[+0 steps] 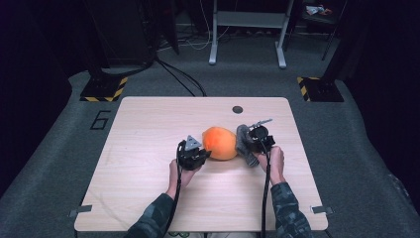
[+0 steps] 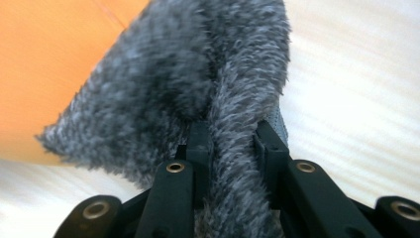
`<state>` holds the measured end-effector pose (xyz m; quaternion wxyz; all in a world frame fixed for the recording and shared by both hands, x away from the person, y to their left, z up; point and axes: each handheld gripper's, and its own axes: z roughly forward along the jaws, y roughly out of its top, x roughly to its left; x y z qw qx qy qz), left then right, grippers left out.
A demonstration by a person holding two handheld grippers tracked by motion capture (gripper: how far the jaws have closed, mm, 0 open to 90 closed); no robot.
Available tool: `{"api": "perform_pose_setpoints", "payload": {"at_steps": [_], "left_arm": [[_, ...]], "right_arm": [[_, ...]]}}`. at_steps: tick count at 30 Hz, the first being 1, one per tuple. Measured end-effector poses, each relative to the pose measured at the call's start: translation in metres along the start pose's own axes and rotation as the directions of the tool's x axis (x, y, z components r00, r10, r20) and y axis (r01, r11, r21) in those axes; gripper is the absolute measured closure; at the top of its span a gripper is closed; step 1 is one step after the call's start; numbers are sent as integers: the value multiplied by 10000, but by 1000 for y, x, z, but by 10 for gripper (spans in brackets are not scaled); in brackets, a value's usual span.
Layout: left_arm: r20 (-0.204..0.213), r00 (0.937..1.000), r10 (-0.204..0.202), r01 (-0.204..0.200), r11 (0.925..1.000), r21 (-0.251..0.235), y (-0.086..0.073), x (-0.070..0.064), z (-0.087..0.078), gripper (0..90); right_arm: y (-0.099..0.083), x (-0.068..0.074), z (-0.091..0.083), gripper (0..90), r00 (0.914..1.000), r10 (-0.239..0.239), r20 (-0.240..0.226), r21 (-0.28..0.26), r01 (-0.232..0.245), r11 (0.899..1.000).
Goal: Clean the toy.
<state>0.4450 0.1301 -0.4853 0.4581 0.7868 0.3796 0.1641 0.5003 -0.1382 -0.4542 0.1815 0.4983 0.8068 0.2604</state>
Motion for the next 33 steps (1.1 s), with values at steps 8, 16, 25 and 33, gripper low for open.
{"api": "perform_pose_setpoints", "payload": {"at_steps": [8,16,25,33], "left_arm": [[24,10000,86,-86,10000,-9,1,-2,0,791],[50,9999,113,-113,9999,6,2,-3,0,790],[141,9998,109,-110,9999,49,0,-3,1,791],[80,10000,21,-21,10000,-1,-3,-1,2,791]], "right_arm": [[26,26,-38,729,9962,-666,-554,-1248,593,9904],[39,61,-33,727,9837,-1547,-921,-1424,1407,9798],[33,56,-23,727,9868,-1555,-449,-915,1509,9843],[17,35,-14,727,9950,-926,-375,-435,910,9949]]}}
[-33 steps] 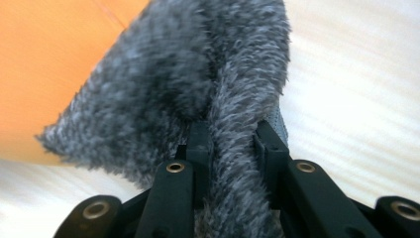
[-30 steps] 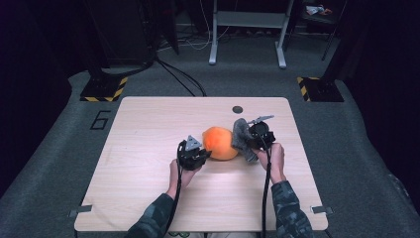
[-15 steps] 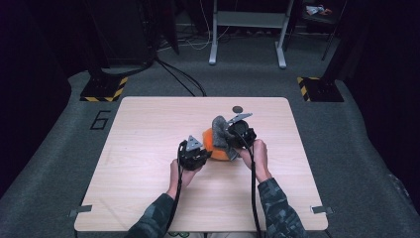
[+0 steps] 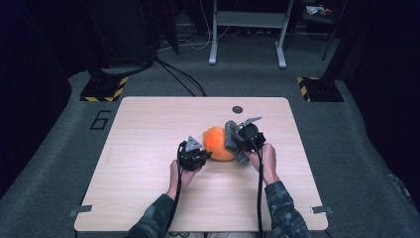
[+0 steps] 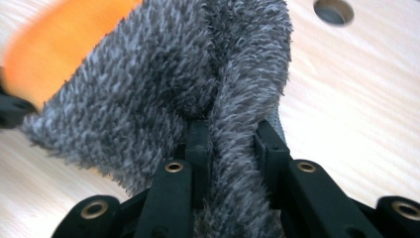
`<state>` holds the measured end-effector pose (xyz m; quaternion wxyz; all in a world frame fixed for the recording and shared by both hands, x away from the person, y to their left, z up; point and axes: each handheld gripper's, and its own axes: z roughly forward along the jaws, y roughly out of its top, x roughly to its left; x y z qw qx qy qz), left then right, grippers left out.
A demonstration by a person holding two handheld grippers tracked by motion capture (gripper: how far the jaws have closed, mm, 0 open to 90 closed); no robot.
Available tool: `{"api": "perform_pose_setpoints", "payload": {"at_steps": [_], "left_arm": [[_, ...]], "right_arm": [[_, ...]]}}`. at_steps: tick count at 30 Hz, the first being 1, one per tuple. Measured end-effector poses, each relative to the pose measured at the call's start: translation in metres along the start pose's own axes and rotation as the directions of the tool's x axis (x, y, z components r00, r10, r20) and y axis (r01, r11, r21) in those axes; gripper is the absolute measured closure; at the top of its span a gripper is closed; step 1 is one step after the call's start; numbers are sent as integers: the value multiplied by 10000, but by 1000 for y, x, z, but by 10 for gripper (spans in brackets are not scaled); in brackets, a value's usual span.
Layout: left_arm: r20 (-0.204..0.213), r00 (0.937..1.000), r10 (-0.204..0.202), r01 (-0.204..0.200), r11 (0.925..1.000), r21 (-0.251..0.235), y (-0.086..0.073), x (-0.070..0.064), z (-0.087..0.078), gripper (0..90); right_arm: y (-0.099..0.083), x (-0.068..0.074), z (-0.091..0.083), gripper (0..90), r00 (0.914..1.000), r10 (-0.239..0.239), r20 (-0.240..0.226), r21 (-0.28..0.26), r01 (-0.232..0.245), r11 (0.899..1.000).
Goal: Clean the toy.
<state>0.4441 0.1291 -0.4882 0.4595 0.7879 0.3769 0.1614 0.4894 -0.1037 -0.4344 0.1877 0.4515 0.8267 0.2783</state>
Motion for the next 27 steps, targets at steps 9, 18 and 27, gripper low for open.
{"api": "perform_pose_setpoints", "payload": {"at_steps": [9,18,27], "left_arm": [[-40,10000,-6,6,10000,14,-1,1,0,791],[-73,10000,-57,58,10000,62,-2,3,0,790],[-154,9998,-105,105,9999,8,-2,4,-1,786]], "right_arm": [[-19,-17,19,728,9990,349,273,802,-370,9961],[-36,-23,47,727,9972,732,171,1507,-749,9857],[-26,-30,16,728,9965,603,576,973,-657,9931]]}}
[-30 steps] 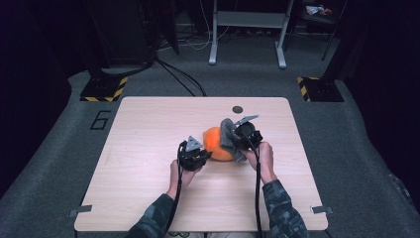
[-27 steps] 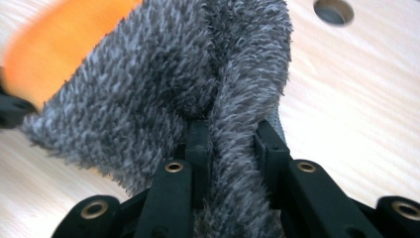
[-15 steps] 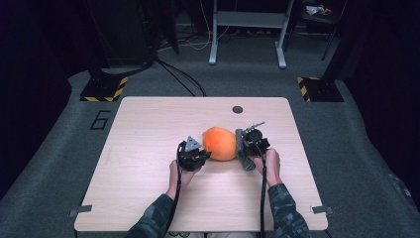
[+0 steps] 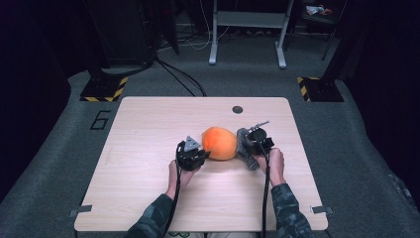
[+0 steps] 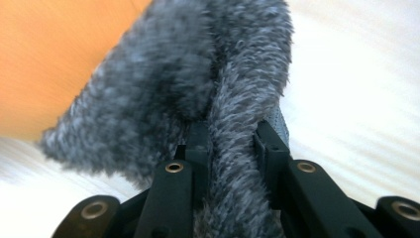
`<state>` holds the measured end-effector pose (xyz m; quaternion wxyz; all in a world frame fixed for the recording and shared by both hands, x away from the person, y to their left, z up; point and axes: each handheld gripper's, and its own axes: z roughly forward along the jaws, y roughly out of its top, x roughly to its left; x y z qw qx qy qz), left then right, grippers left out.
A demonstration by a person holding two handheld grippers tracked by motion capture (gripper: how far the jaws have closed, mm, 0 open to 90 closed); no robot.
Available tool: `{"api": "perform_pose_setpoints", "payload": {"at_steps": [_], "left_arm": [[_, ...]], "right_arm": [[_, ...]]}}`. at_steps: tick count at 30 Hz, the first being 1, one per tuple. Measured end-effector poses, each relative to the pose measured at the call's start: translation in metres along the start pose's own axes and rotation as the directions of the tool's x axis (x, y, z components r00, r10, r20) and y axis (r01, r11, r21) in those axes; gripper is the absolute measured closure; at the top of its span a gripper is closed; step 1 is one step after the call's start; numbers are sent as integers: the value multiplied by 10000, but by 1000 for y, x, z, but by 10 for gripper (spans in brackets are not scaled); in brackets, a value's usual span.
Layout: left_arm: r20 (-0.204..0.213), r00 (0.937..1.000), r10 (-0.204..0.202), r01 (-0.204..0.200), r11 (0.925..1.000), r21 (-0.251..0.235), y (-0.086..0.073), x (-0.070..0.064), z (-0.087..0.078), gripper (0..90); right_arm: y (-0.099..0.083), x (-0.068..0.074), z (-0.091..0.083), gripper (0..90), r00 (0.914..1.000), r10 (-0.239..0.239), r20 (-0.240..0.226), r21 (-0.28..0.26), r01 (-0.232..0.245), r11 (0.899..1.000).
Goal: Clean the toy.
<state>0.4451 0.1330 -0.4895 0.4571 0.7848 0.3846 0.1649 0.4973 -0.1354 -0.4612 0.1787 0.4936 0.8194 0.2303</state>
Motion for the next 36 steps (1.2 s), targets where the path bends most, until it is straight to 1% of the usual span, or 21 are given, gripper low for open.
{"api": "perform_pose_setpoints", "payload": {"at_steps": [2,3,4,5,6,7,9,11,14,15,16,18,19,22,23,28,30,32,34,35,36], "left_arm": [[-6,10000,0,0,10000,-21,0,0,0,784],[-11,10000,-4,4,10000,-46,0,0,0,783],[-11,10000,-3,3,10000,-50,0,0,0,783],[-21,10000,15,-15,10000,-55,0,0,0,782],[-21,10000,15,-15,10000,-55,0,0,0,780],[-22,10000,16,-16,10000,-60,0,0,0,779],[-38,10000,3,-3,10000,-40,0,0,0,778],[24,10000,-29,29,10000,34,0,2,-1,769],[-12,10000,10,-10,10000,-6,-1,4,-1,710],[-115,9992,382,-380,9992,130,-1,4,-3,677],[-115,9992,382,-380,9992,130,-1,4,-3,639],[-326,9968,725,-715,9970,305,-1,4,-4,567],[-527,9956,777,-762,9966,299,-1,4,-3,533],[-640,9940,889,-866,9955,390,0,5,-3,477],[-839,9916,982,-955,9948,359,1,4,0,440],[-919,9900,1066,-1047,9942,255,7,5,4,397],[-1034,9874,1194,-1177,9928,226,11,4,7,386],[-1346,9746,1790,-1787,9838,150,14,0,10,386],[-1411,9602,2412,-2406,9704,220,14,-3,13,418],[-1421,9496,2793,-2779,9602,299,14,-6,16,478],[-1421,9496,2793,-2779,9602,299,14,-6,16,515]], "right_arm": [[4,2,-13,728,10000,-32,-25,-489,31,9988],[9,5,-24,727,9997,-157,-209,-954,136,9953],[9,5,-24,727,9997,-157,-209,-954,136,9953],[13,13,-32,727,9986,-365,-390,-1219,315,9920],[13,13,-32,727,9986,-365,-390,-1219,315,9920],[16,23,-31,727,9953,-668,-702,-1110,587,9921],[17,28,-28,727,9938,-868,-696,-1031,794,9915],[18,36,-18,728,9933,-1108,-340,-722,1081,9915],[19,34,-14,728,9950,-910,-414,-800,875,9929],[20,31,-13,728,9951,-866,-471,-776,828,9935],[20,31,-13,728,9951,-866,-471,-776,828,9935],[22,28,-11,728,9950,-872,-479,-730,836,9938],[23,27,-10,728,9950,-912,-397,-776,879,9931],[25,26,-8,729,9953,-907,-342,-744,880,9933],[25,24,-6,728,9959,-814,-389,-701,785,9944],[27,20,-5,728,9959,-799,-431,-677,769,9947],[28,21,-5,728,9966,-717,-403,-658,690,9954],[28,20,-5,728,9964,-747,-390,-650,720,9953],[28,20,-5,728,9967,-722,-361,-652,697,9954],[27,21,-5,728,9968,-747,-295,-735,724,9947],[27,21,-5,728,9968,-747,-295,-735,724,9947]]}}
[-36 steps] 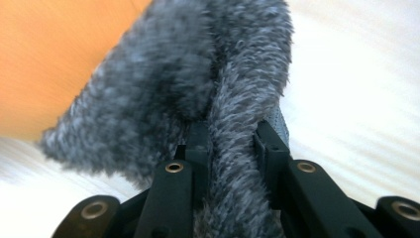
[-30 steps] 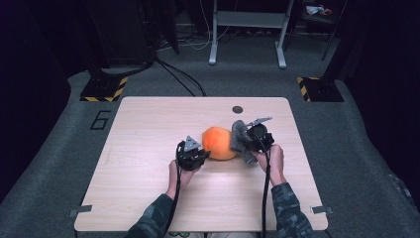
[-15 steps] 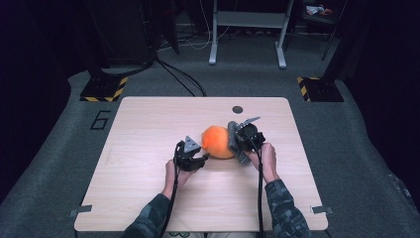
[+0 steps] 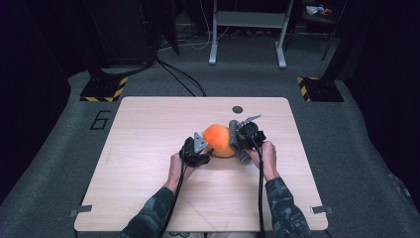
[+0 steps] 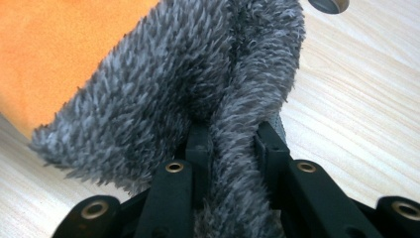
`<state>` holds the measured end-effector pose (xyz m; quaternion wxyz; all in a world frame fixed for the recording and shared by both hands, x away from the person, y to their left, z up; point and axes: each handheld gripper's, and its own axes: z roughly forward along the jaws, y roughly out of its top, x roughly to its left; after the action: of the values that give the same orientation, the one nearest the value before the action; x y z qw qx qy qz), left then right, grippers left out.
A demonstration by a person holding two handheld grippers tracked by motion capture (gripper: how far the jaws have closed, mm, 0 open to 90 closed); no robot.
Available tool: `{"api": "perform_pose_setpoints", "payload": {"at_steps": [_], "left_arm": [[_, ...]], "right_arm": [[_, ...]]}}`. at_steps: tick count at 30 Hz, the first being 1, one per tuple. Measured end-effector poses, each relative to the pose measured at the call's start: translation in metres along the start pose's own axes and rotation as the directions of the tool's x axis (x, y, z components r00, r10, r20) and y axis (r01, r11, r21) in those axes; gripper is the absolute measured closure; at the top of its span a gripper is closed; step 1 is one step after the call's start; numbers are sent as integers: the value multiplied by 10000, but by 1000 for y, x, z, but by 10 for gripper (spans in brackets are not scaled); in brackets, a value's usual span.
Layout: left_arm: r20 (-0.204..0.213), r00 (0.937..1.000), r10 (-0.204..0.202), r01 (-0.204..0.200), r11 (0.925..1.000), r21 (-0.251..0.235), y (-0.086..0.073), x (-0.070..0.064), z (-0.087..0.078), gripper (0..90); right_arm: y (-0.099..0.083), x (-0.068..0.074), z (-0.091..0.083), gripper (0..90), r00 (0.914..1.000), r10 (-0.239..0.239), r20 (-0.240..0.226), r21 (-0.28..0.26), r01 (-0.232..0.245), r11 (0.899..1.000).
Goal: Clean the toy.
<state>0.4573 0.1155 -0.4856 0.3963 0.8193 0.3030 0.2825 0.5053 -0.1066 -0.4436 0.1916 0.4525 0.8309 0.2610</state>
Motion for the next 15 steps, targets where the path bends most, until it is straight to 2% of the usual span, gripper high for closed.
{"api": "perform_pose_setpoints", "payload": {"at_steps": [1,2,3,4,5,7,10,11,12,14,15], "left_arm": [[19,10000,48,-48,10000,-23,0,-1,0,515],[63,10000,-5,5,10000,-68,0,-2,1,565],[98,9998,-163,164,9998,-88,0,-2,1,664],[222,9989,-419,424,9989,-188,0,-1,1,664],[370,9972,-643,653,9975,-260,-1,-1,0,727],[581,9934,-985,1002,9946,-282,-1,1,-2,762],[640,9907,-1198,1221,9919,-337,0,1,-4,785],[876,9843,-1535,1567,9872,-308,1,2,-7,791],[876,9843,-1535,1567,9872,-308,1,2,-7,794],[1102,9748,-1939,1987,9794,-351,5,3,-13,795],[1102,9748,-1939,1987,9794,-351,5,3,-13,794]], "right_arm": [[0,1,0,728,10000,-53,8,-40,53,10000],[-1,1,0,728,10000,-10,49,-54,11,10000],[-1,0,-1,728,10000,-7,99,-72,8,10000],[-1,0,-1,728,10000,-7,99,-72,8,10000],[-3,-1,-2,729,9998,101,173,-143,-99,9998],[-3,-3,-6,728,9996,252,109,-227,-249,9994],[-4,-4,-10,728,9993,352,113,-344,-348,9988],[-4,-5,-14,727,9993,342,178,-448,-334,9984],[-4,-4,-17,727,9992,367,165,-476,-359,9982],[-2,-3,-24,727,9995,267,171,-673,-255,9974],[-1,-2,-27,727,9995,275,168,-778,-261,9966]]}}
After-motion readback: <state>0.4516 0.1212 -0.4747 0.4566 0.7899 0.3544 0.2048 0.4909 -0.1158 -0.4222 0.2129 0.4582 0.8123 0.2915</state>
